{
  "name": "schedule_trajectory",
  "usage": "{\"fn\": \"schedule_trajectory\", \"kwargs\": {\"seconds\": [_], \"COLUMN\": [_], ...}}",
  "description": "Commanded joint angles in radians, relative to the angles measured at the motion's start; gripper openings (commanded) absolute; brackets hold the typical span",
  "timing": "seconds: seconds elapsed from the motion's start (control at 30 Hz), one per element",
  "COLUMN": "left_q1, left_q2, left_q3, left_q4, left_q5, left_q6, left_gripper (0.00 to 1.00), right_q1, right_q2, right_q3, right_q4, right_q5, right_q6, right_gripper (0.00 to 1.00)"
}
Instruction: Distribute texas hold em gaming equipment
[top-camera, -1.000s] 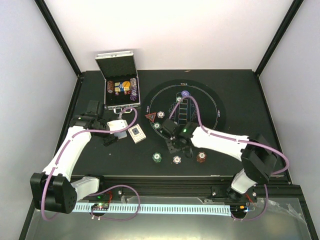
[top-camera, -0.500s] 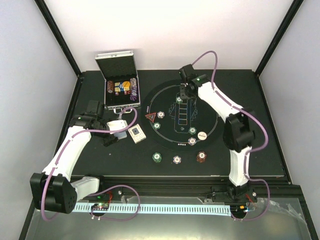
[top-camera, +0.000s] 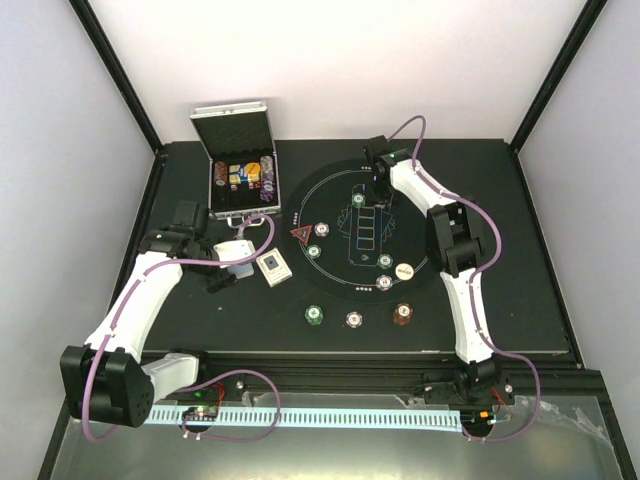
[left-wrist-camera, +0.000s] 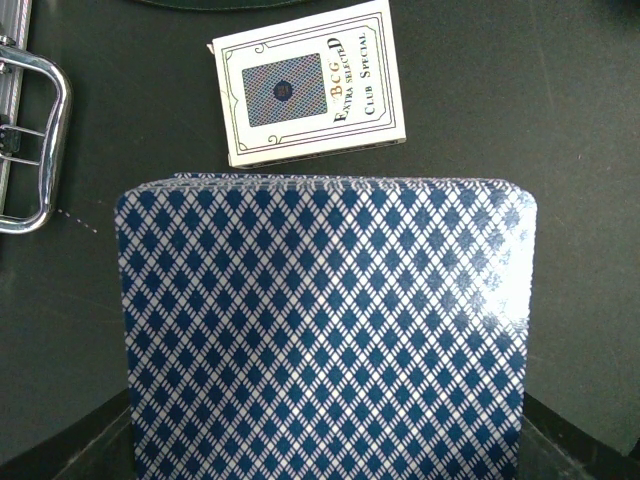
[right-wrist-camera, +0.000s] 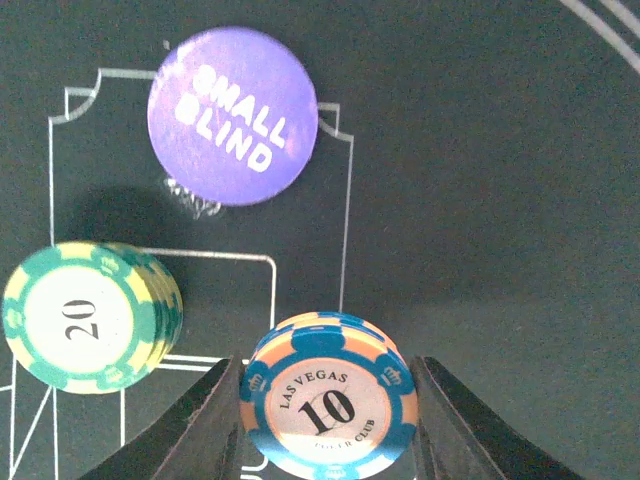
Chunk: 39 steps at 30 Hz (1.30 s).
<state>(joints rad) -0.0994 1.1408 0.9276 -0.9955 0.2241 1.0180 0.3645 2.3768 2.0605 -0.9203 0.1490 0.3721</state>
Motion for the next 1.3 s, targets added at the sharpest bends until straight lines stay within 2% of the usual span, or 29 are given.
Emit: {"fn": "schedule_trajectory", "kwargs": {"seconds": [0.0,0.63,0.8,0.97,1.17,1.27], "left_q1": [0.003,0.003,0.001,0.003,0.001,0.001], "left_q2": [0.004,0.015,0.026,0.025,0.017,0.009], "left_q3": [0.04,0.041,0.041,0.045,0.044,0.04], "left_q4": [-0.003,0.012,0.02,0.018,0.013,0.013], "left_q5": [0.004,-0.017,-0.023,-0.023,-0.016,-0.014], "left_q6": [0.008,0.011,0.01,0.009,0.01,0.01], "left_gripper": [0.01,0.02,0.02,0.02,0.02,0.02], "right_q1": [0.005,-0.002,-0.012,-0.012,-0.011,-0.011], "right_q2": [0.012,0.267,0.282,0.252,0.125,0.106], "right_q3": [-0.024,0.289,0.332,0.299,0.079,0.048], "right_q4": [0.026,-0.053,-0.024,-0.027,0.04,0.048], "right_q5": [-0.03,-0.052,-0.059,-0.072,-0.075,-0.076], "right_q6": [0.003,-0.018,-0.024,-0.031,-0.029,-0.028], "right_gripper": [0.37,0.37,0.38,0.38,0.38,0.38]}}
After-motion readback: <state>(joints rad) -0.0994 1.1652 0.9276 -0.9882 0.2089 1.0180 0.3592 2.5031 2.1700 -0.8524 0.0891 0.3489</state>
